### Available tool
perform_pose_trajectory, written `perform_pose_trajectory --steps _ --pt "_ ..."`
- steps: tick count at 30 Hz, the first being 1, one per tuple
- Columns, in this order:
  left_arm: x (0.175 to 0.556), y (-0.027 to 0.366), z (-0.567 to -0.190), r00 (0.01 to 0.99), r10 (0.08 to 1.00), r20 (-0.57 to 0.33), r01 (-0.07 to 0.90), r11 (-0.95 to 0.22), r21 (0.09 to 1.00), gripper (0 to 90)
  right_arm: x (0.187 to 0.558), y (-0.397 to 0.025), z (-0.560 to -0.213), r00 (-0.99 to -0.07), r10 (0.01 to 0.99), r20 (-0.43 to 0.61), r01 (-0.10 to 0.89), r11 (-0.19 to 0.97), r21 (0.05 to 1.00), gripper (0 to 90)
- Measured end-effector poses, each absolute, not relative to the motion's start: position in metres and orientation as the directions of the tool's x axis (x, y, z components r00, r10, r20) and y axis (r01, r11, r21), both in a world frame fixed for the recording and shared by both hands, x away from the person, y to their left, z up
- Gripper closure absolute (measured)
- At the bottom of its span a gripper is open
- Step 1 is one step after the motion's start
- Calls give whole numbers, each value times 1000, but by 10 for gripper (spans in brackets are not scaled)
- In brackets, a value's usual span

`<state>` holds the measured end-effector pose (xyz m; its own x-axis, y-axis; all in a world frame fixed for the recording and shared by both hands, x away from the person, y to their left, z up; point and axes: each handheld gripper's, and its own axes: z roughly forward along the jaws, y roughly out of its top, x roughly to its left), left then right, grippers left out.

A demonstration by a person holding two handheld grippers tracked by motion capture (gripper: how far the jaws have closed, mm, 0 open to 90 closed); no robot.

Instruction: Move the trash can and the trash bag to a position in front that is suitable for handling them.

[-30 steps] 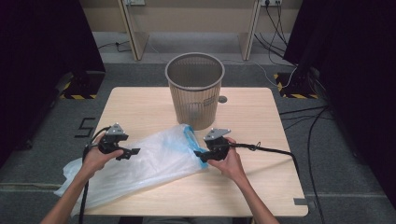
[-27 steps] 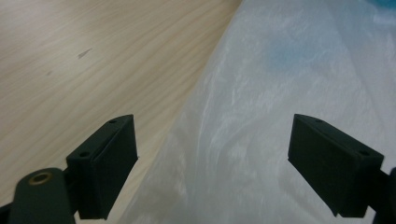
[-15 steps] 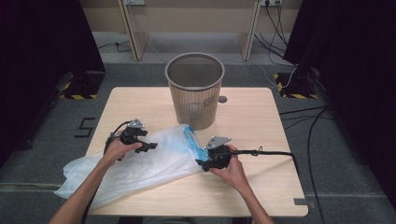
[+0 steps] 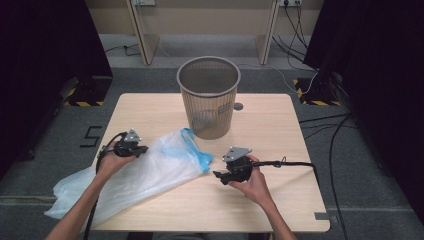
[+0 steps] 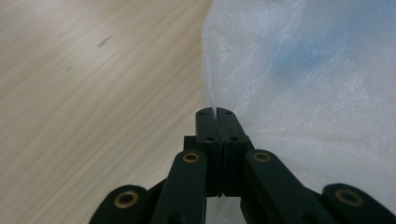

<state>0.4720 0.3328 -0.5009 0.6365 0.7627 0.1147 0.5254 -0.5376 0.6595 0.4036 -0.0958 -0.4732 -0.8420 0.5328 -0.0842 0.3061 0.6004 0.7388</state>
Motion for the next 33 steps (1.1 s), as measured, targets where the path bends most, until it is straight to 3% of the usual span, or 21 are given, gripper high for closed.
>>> perform_pose_trajectory --steps 9,15,18,21,23,28,33 --pt "495 376 -501 402 911 96 607 -343 717 891 406 -106 -471 -826 562 -44 334 552 764 336" --pt "509 379 -504 370 925 85 642 -321 696 863 401 -119 -476 -810 585 -35 359 543 759 336" --pt "507 375 -500 363 926 105 644 -331 690 680 398 -123 -478 -808 587 -37 362 546 755 336" --pt "497 366 -492 397 901 172 645 -408 646 432 396 -127 -477 -806 591 -32 364 538 760 336" --pt "484 360 -484 412 898 158 627 -405 666 335 394 -129 -476 -804 593 -33 364 536 762 336" --pt "448 325 -479 551 830 88 564 -448 694 226 390 -132 -479 -801 598 -29 372 535 759 336" --pt "433 290 -496 657 751 72 534 -530 658 218 389 -131 -483 -801 598 -21 384 540 749 336"
